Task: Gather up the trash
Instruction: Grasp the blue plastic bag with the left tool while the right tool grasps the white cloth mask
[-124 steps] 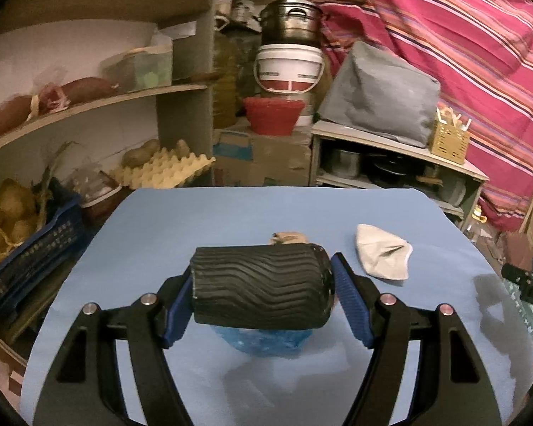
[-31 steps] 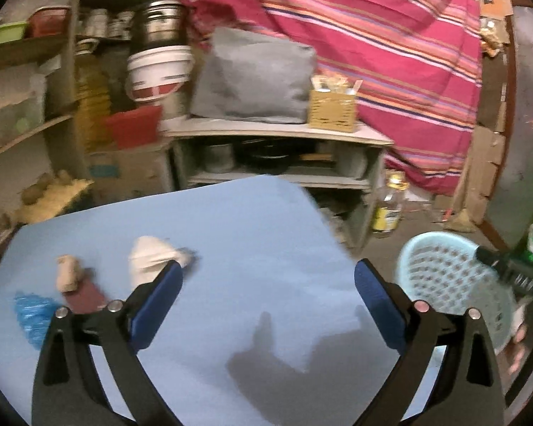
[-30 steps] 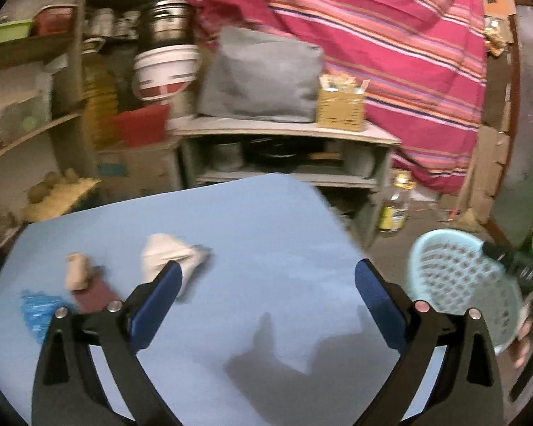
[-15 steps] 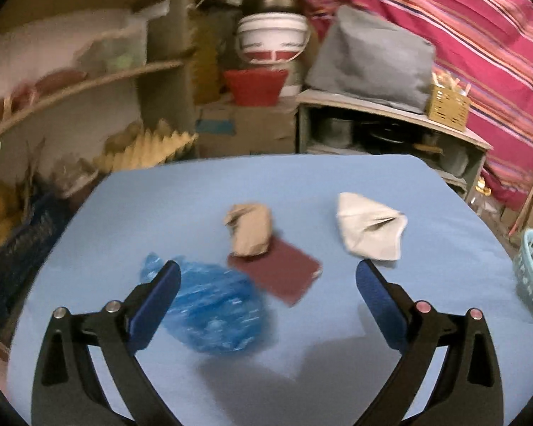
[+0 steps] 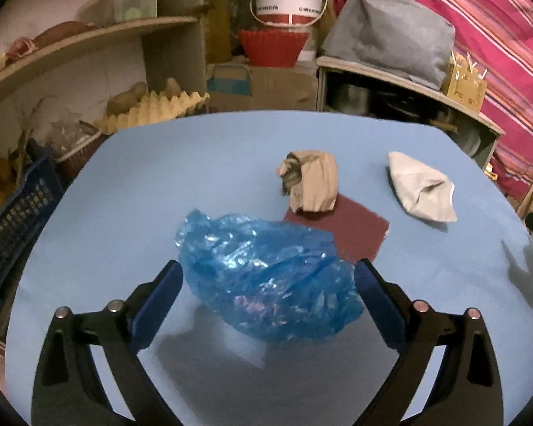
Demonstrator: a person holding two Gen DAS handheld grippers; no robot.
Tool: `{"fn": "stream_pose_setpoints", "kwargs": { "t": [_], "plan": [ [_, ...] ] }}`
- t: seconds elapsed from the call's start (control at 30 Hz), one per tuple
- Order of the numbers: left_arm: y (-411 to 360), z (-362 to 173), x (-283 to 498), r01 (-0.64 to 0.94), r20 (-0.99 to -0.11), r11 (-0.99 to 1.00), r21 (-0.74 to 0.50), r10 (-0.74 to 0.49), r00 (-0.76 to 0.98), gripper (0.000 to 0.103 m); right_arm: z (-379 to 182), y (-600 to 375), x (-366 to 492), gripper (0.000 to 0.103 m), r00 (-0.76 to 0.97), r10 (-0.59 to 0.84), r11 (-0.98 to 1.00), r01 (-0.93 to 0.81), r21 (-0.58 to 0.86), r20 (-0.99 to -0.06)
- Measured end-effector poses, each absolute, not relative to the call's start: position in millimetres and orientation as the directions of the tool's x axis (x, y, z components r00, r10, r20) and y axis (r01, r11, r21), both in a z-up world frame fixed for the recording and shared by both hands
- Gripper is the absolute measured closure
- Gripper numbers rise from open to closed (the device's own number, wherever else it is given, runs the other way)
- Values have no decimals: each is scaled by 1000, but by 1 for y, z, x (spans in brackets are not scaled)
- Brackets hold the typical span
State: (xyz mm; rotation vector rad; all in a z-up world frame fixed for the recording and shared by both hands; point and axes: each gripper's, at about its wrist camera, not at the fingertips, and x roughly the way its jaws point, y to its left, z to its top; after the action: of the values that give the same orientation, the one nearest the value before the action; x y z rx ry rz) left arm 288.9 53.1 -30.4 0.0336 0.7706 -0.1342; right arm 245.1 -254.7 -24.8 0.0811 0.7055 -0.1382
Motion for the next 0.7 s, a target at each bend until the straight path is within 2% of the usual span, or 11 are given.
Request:
{"fn": "stream_pose_setpoints", "kwargs": {
  "t": [0.03, 0.1, 0.2, 0.3, 0.4, 0.7],
  "plan": [
    [53, -32, 290, 142, -702, 990, -20, -116, 703, 23, -25, -248, 248, 4, 754, -86, 989, 146, 38, -651],
    [51, -34, 291, 166, -712, 986, -24, -134, 689, 40, -26, -236, 253, 4, 756, -71, 990, 130, 44, -650],
    [49, -35, 291, 190, -711, 982, -21, -148, 688, 56, -27, -218, 262, 4, 756, -64, 994, 109, 29, -652],
    [52, -33, 291, 194, -706, 981, -25, -155, 691, 66, -29, -199, 271, 4, 755, -56, 997, 81, 9, -653],
    [61, -29, 294, 174, -702, 983, -57, -163, 693, 71, -33, -185, 279, 4, 751, -56, 998, 60, -16, -658],
    [75, 5, 302, 103, -617, 994, -35, -102, 781, 71, -38, -158, 314, 4, 743, -37, 999, 38, -14, -668]
  ]
}}
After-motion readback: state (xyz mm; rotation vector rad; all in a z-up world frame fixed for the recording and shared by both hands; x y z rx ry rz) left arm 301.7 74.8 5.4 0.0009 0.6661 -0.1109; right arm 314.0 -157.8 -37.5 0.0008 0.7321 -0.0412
